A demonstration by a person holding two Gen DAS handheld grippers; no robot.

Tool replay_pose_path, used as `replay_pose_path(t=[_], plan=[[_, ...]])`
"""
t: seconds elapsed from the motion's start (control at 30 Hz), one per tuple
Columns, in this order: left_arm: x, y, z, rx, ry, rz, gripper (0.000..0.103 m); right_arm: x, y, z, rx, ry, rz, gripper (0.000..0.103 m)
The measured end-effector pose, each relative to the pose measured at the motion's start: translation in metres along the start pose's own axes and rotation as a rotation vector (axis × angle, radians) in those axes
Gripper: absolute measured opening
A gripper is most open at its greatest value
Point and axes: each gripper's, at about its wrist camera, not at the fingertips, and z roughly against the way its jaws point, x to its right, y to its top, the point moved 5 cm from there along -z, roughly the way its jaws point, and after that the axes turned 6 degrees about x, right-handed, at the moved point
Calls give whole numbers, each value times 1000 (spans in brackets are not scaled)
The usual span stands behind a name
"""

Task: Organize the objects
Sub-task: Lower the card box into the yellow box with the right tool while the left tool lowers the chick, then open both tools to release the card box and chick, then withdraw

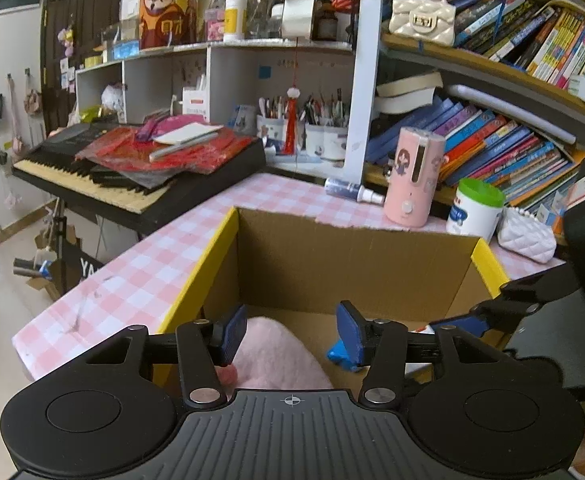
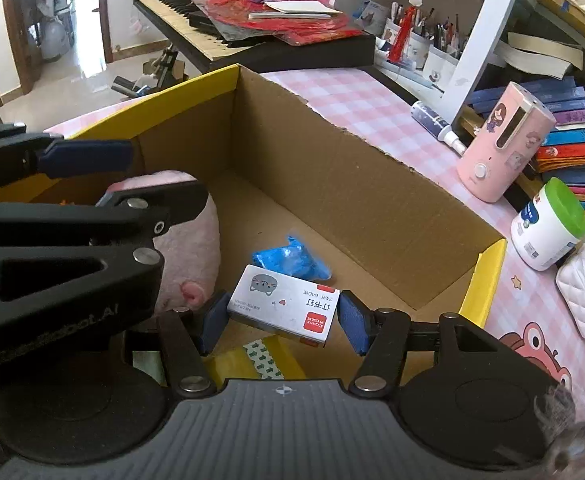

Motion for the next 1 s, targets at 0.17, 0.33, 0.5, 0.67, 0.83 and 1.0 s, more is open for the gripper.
replay_pose_path(t=[0.17, 0.33, 0.5, 0.67, 0.83, 1.0], plan=[[-2, 4, 6, 22, 14, 11, 62, -1, 1, -2, -5, 6, 5, 58], [-6, 5, 11, 29, 28, 30, 76, 2, 1, 2, 9, 7, -9, 59], [-7, 8, 21, 52, 19, 39, 81, 8, 2, 13, 88, -14, -60, 68], [-11, 9, 35, 91, 24, 47, 86, 12, 0, 32, 160, -63, -137, 69], [-18, 9, 52, 120, 31, 74, 90, 5, -1, 58, 247, -125, -164, 72], [-22, 8, 71, 148, 24, 81, 91, -4, -4, 80, 316, -193, -167, 77]])
